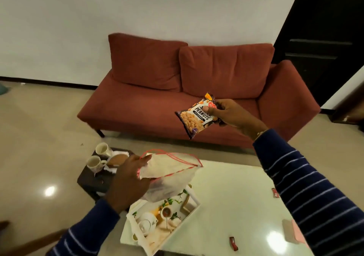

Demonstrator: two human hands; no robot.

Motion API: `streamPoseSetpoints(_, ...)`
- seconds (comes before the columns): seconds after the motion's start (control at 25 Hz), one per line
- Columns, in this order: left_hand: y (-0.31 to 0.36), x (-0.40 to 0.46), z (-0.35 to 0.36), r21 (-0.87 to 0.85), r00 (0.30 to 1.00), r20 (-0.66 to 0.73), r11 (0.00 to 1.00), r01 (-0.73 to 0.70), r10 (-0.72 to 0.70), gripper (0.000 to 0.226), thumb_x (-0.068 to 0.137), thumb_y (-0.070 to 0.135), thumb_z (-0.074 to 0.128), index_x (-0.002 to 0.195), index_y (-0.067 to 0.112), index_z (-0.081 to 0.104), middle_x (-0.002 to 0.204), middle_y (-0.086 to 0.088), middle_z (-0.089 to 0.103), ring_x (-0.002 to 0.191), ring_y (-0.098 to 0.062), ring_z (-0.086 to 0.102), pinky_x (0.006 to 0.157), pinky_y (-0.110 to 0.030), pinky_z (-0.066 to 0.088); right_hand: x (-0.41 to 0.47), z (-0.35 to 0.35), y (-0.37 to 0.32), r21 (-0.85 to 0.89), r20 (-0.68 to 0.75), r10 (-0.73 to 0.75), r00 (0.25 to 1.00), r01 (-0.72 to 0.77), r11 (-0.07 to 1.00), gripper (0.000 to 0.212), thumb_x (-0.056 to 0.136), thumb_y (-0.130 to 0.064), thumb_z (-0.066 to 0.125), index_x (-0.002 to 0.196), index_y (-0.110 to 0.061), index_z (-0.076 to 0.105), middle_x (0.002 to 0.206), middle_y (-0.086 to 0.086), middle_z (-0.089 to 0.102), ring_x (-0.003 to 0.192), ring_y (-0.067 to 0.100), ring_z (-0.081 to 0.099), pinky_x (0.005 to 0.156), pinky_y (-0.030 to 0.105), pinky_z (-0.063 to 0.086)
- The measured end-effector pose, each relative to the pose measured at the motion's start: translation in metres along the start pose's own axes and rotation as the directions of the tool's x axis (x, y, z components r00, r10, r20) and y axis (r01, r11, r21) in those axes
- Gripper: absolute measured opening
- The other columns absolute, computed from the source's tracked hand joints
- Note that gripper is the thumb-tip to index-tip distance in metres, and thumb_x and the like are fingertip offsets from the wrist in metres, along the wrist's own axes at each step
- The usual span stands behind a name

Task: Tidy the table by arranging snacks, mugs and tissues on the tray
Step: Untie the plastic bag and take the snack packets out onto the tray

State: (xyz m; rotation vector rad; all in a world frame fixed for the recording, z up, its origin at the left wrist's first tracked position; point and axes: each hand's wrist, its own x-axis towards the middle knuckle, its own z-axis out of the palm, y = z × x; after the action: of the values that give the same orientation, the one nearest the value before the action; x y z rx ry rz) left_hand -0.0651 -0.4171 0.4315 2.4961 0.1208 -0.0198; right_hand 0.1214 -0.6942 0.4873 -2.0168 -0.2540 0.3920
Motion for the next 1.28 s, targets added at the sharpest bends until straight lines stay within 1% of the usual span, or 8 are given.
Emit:
streamPoseSetpoints(0.16, -0.053, -0.018, 0.038, -0.018, 0.992, 0.033, 0.993, 0.119, -0.118, 0.054, 0.071, 0.002, 0.080, 0.121, 0.017, 0.068, 0.104, 0.010, 0.056, 0.087, -0.005, 0.054, 0.078, -0.021, 0.050, 0.047, 0.053, 0.098, 0.156, -0.042, 0.154, 0.987, -0.146, 0.977, 0.020, 0.093, -0.034, 0.067, 0.096, -0.015, 0.071, 0.072, -0.006, 0.075, 0.055, 0.001, 0.061, 0.046, 0.017, 0.044)
streamPoseSetpoints(0.32, -0.099, -0.029, 0.080, -0.024, 0.962, 0.108, 0.967, 0.254, -0.250, 0.061, 0.061, -0.014, 0.070, 0.115, 0.015, 0.071, 0.096, 0.009, 0.058, 0.073, -0.002, 0.054, 0.071, 0.002, 0.038, 0.074, 0.133, 0.219, 0.124, -0.009, 0.321, 0.947, -0.318, 0.940, 0.017, 0.094, -0.038, 0.065, 0.099, -0.022, 0.068, 0.080, -0.003, 0.075, 0.060, 0.008, 0.058, 0.049, 0.022, 0.043)
streamPoseSetpoints(0.48, -0.133, -0.036, 0.119, -0.012, 0.923, 0.173, 0.937, 0.350, -0.342, 0.060, 0.066, -0.011, 0.071, 0.119, 0.018, 0.071, 0.098, 0.015, 0.055, 0.074, 0.001, 0.049, 0.073, 0.007, 0.033, 0.088, 0.223, 0.332, 0.098, 0.096, 0.490, 0.866, -0.498, 0.861, 0.021, 0.097, -0.033, 0.061, 0.104, -0.014, 0.064, 0.087, 0.006, 0.068, 0.065, 0.017, 0.052, 0.054, 0.029, 0.040)
streamPoseSetpoints(0.84, -0.187, -0.036, 0.193, -0.062, 0.891, 0.262, 0.915, 0.400, -0.372, 0.061, 0.073, -0.002, 0.079, 0.131, 0.008, 0.061, 0.114, -0.005, 0.064, 0.063, 0.004, 0.052, 0.066, 0.009, 0.034, 0.136, 0.344, 0.483, 0.006, 0.160, 0.632, 0.758, -0.641, 0.768, 0.028, 0.092, -0.038, 0.067, 0.101, -0.012, 0.065, 0.104, 0.019, 0.070, 0.091, 0.034, 0.068, 0.073, 0.045, 0.053)
streamPoseSetpoints(0.92, -0.195, -0.033, 0.202, -0.074, 0.883, 0.276, 0.908, 0.412, -0.379, 0.065, 0.076, 0.001, 0.078, 0.136, 0.011, 0.056, 0.120, -0.004, 0.060, 0.079, 0.009, 0.055, 0.069, 0.008, 0.034, 0.141, 0.347, 0.492, -0.014, 0.115, 0.646, 0.755, -0.649, 0.761, 0.026, 0.090, -0.040, 0.067, 0.101, -0.017, 0.065, 0.104, 0.014, 0.070, 0.104, 0.040, 0.067, 0.077, 0.044, 0.052)
streamPoseSetpoints(1.04, -0.206, -0.025, 0.211, -0.057, 0.896, 0.282, 0.926, 0.373, -0.344, 0.072, 0.074, 0.001, 0.078, 0.140, 0.010, 0.052, 0.122, -0.006, 0.058, 0.067, 0.004, 0.047, 0.070, 0.008, 0.034, 0.134, 0.337, 0.466, -0.229, -0.099, 0.605, 0.790, -0.609, 0.759, 0.048, 0.088, -0.045, 0.066, 0.127, -0.018, 0.058, 0.124, 0.009, 0.065, 0.120, 0.031, 0.059, 0.101, 0.047, 0.045)
streamPoseSetpoints(1.16, -0.208, -0.016, 0.211, -0.083, 0.905, 0.278, 0.930, 0.357, -0.322, 0.076, 0.069, -0.003, 0.076, 0.140, 0.008, 0.051, 0.119, -0.005, 0.055, 0.072, 0.007, 0.047, 0.072, 0.009, 0.031, 0.108, 0.310, 0.376, -0.057, -0.241, 0.372, 0.896, -0.396, 0.917, 0.029, 0.089, -0.028, 0.065, 0.112, -0.010, 0.066, 0.104, 0.003, 0.072, 0.097, 0.012, 0.068, 0.088, 0.039, 0.055)
streamPoseSetpoints(1.28, -0.203, -0.011, 0.214, -0.146, 0.915, 0.252, 0.922, 0.357, -0.315, 0.073, 0.070, 0.000, 0.074, 0.139, 0.008, 0.051, 0.113, 0.004, 0.047, 0.092, 0.017, 0.048, 0.071, 0.014, 0.027, 0.053, 0.275, 0.275, 0.244, 0.048, 0.141, 0.989, -0.148, 0.958, 0.018, 0.087, -0.012, 0.058, 0.084, -0.014, 0.076, 0.083, -0.001, 0.076, 0.079, 0.013, 0.072, 0.070, 0.027, 0.057)
